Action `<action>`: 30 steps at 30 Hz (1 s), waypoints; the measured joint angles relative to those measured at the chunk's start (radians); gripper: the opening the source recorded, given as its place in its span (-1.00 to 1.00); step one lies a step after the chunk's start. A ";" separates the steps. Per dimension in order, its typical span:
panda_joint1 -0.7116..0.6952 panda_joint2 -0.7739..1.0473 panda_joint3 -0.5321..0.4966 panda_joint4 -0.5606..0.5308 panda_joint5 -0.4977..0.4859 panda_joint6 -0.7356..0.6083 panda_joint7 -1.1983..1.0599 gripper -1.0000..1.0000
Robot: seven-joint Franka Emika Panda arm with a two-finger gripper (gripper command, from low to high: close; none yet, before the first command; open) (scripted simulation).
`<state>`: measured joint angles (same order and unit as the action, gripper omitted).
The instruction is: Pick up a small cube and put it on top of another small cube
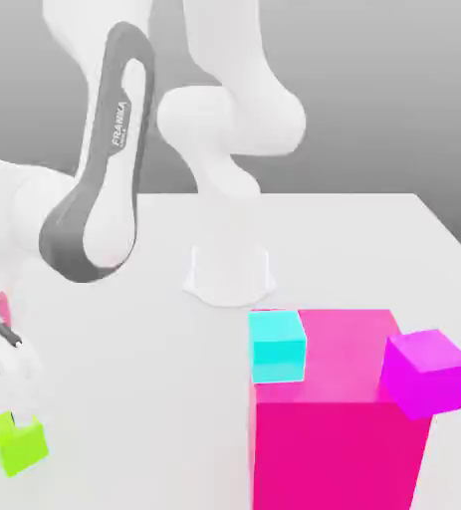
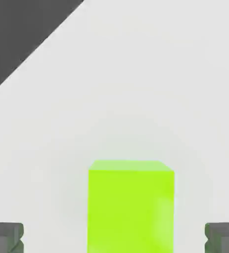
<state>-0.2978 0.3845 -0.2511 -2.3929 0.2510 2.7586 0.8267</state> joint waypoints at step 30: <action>0.513 -0.366 0.354 0.338 -0.233 -0.687 -0.472 -1.00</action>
<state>0.2156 0.0188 0.1031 -2.0545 0.0183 2.0712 0.3544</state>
